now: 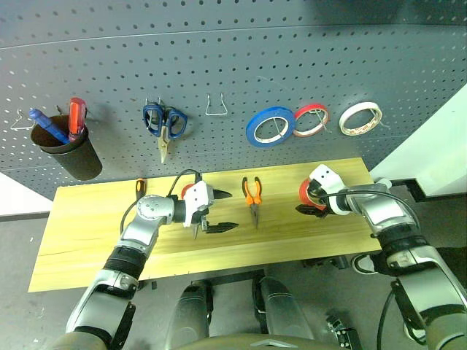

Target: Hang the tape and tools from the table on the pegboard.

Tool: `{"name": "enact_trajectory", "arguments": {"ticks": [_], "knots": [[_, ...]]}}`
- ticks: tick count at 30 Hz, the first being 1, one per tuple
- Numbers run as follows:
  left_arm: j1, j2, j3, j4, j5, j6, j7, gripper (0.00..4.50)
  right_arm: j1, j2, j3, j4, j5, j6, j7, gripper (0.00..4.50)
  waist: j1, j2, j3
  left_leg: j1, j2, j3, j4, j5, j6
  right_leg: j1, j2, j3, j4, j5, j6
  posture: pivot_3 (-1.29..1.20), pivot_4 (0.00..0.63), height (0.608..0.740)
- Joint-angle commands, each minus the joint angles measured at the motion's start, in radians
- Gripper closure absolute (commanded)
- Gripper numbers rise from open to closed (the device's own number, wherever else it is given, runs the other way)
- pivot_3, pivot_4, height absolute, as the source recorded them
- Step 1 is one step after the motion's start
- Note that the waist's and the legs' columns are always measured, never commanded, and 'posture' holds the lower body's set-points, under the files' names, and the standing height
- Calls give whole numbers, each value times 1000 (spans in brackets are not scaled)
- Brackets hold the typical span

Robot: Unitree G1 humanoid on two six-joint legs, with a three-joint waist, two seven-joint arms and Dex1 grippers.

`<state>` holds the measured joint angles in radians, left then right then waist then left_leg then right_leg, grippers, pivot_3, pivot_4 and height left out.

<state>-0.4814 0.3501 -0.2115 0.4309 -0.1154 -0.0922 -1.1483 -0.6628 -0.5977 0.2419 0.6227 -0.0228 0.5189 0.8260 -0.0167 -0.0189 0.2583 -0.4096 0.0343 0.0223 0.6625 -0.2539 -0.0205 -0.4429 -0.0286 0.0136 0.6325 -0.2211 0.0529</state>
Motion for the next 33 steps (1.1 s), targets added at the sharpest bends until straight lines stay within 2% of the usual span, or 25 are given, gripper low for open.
{"name": "enact_trajectory", "arguments": {"ticks": [1,10,19,23,31,32,33], "knots": [[-28,-15,-24,-59,39,62,66,39,-53,17,0,87,-35,-48,-22,0,0,-1,5,0,0,0,0,0,0,0,0,0,0,0,0,-2,301,740],[-42,-8,-66,-97,103,94,122,39,-133,59,12,250,-87,-43,-41,0,-5,1,16,0,0,0,-1,0,1,-1,0,0,0,0,1,0,298,740],[-85,-24,-83,-75,132,115,160,39,-203,107,29,459,-138,-35,-54,0,-3,1,16,0,0,2,0,0,1,0,0,1,0,1,3,-6,263,740],[-95,-19,-78,-63,134,109,172,0,-221,115,54,504,-176,-49,-44,918,-3,1,16,0,0,2,0,0,1,0,0,1,0,2,4,2,237,740],[-87,-8,-60,-59,120,134,201,0,-229,118,84,519,-224,-68,-4,3607,-2,0,14,0,-1,2,1,0,0,0,0,2,0,4,8,12,217,740],[-82,-3,-64,-67,116,130,186,0,-229,118,83,516,-226,-67,0,3827,-2,0,14,0,-1,2,1,0,0,0,0,2,0,4,8,11,217,740],[-78,-1,-67,-73,111,125,176,0,-228,116,80,511,-225,-67,3,3830,-2,0,14,0,-1,2,1,0,0,0,0,2,0,4,8,11,218,740]]}}
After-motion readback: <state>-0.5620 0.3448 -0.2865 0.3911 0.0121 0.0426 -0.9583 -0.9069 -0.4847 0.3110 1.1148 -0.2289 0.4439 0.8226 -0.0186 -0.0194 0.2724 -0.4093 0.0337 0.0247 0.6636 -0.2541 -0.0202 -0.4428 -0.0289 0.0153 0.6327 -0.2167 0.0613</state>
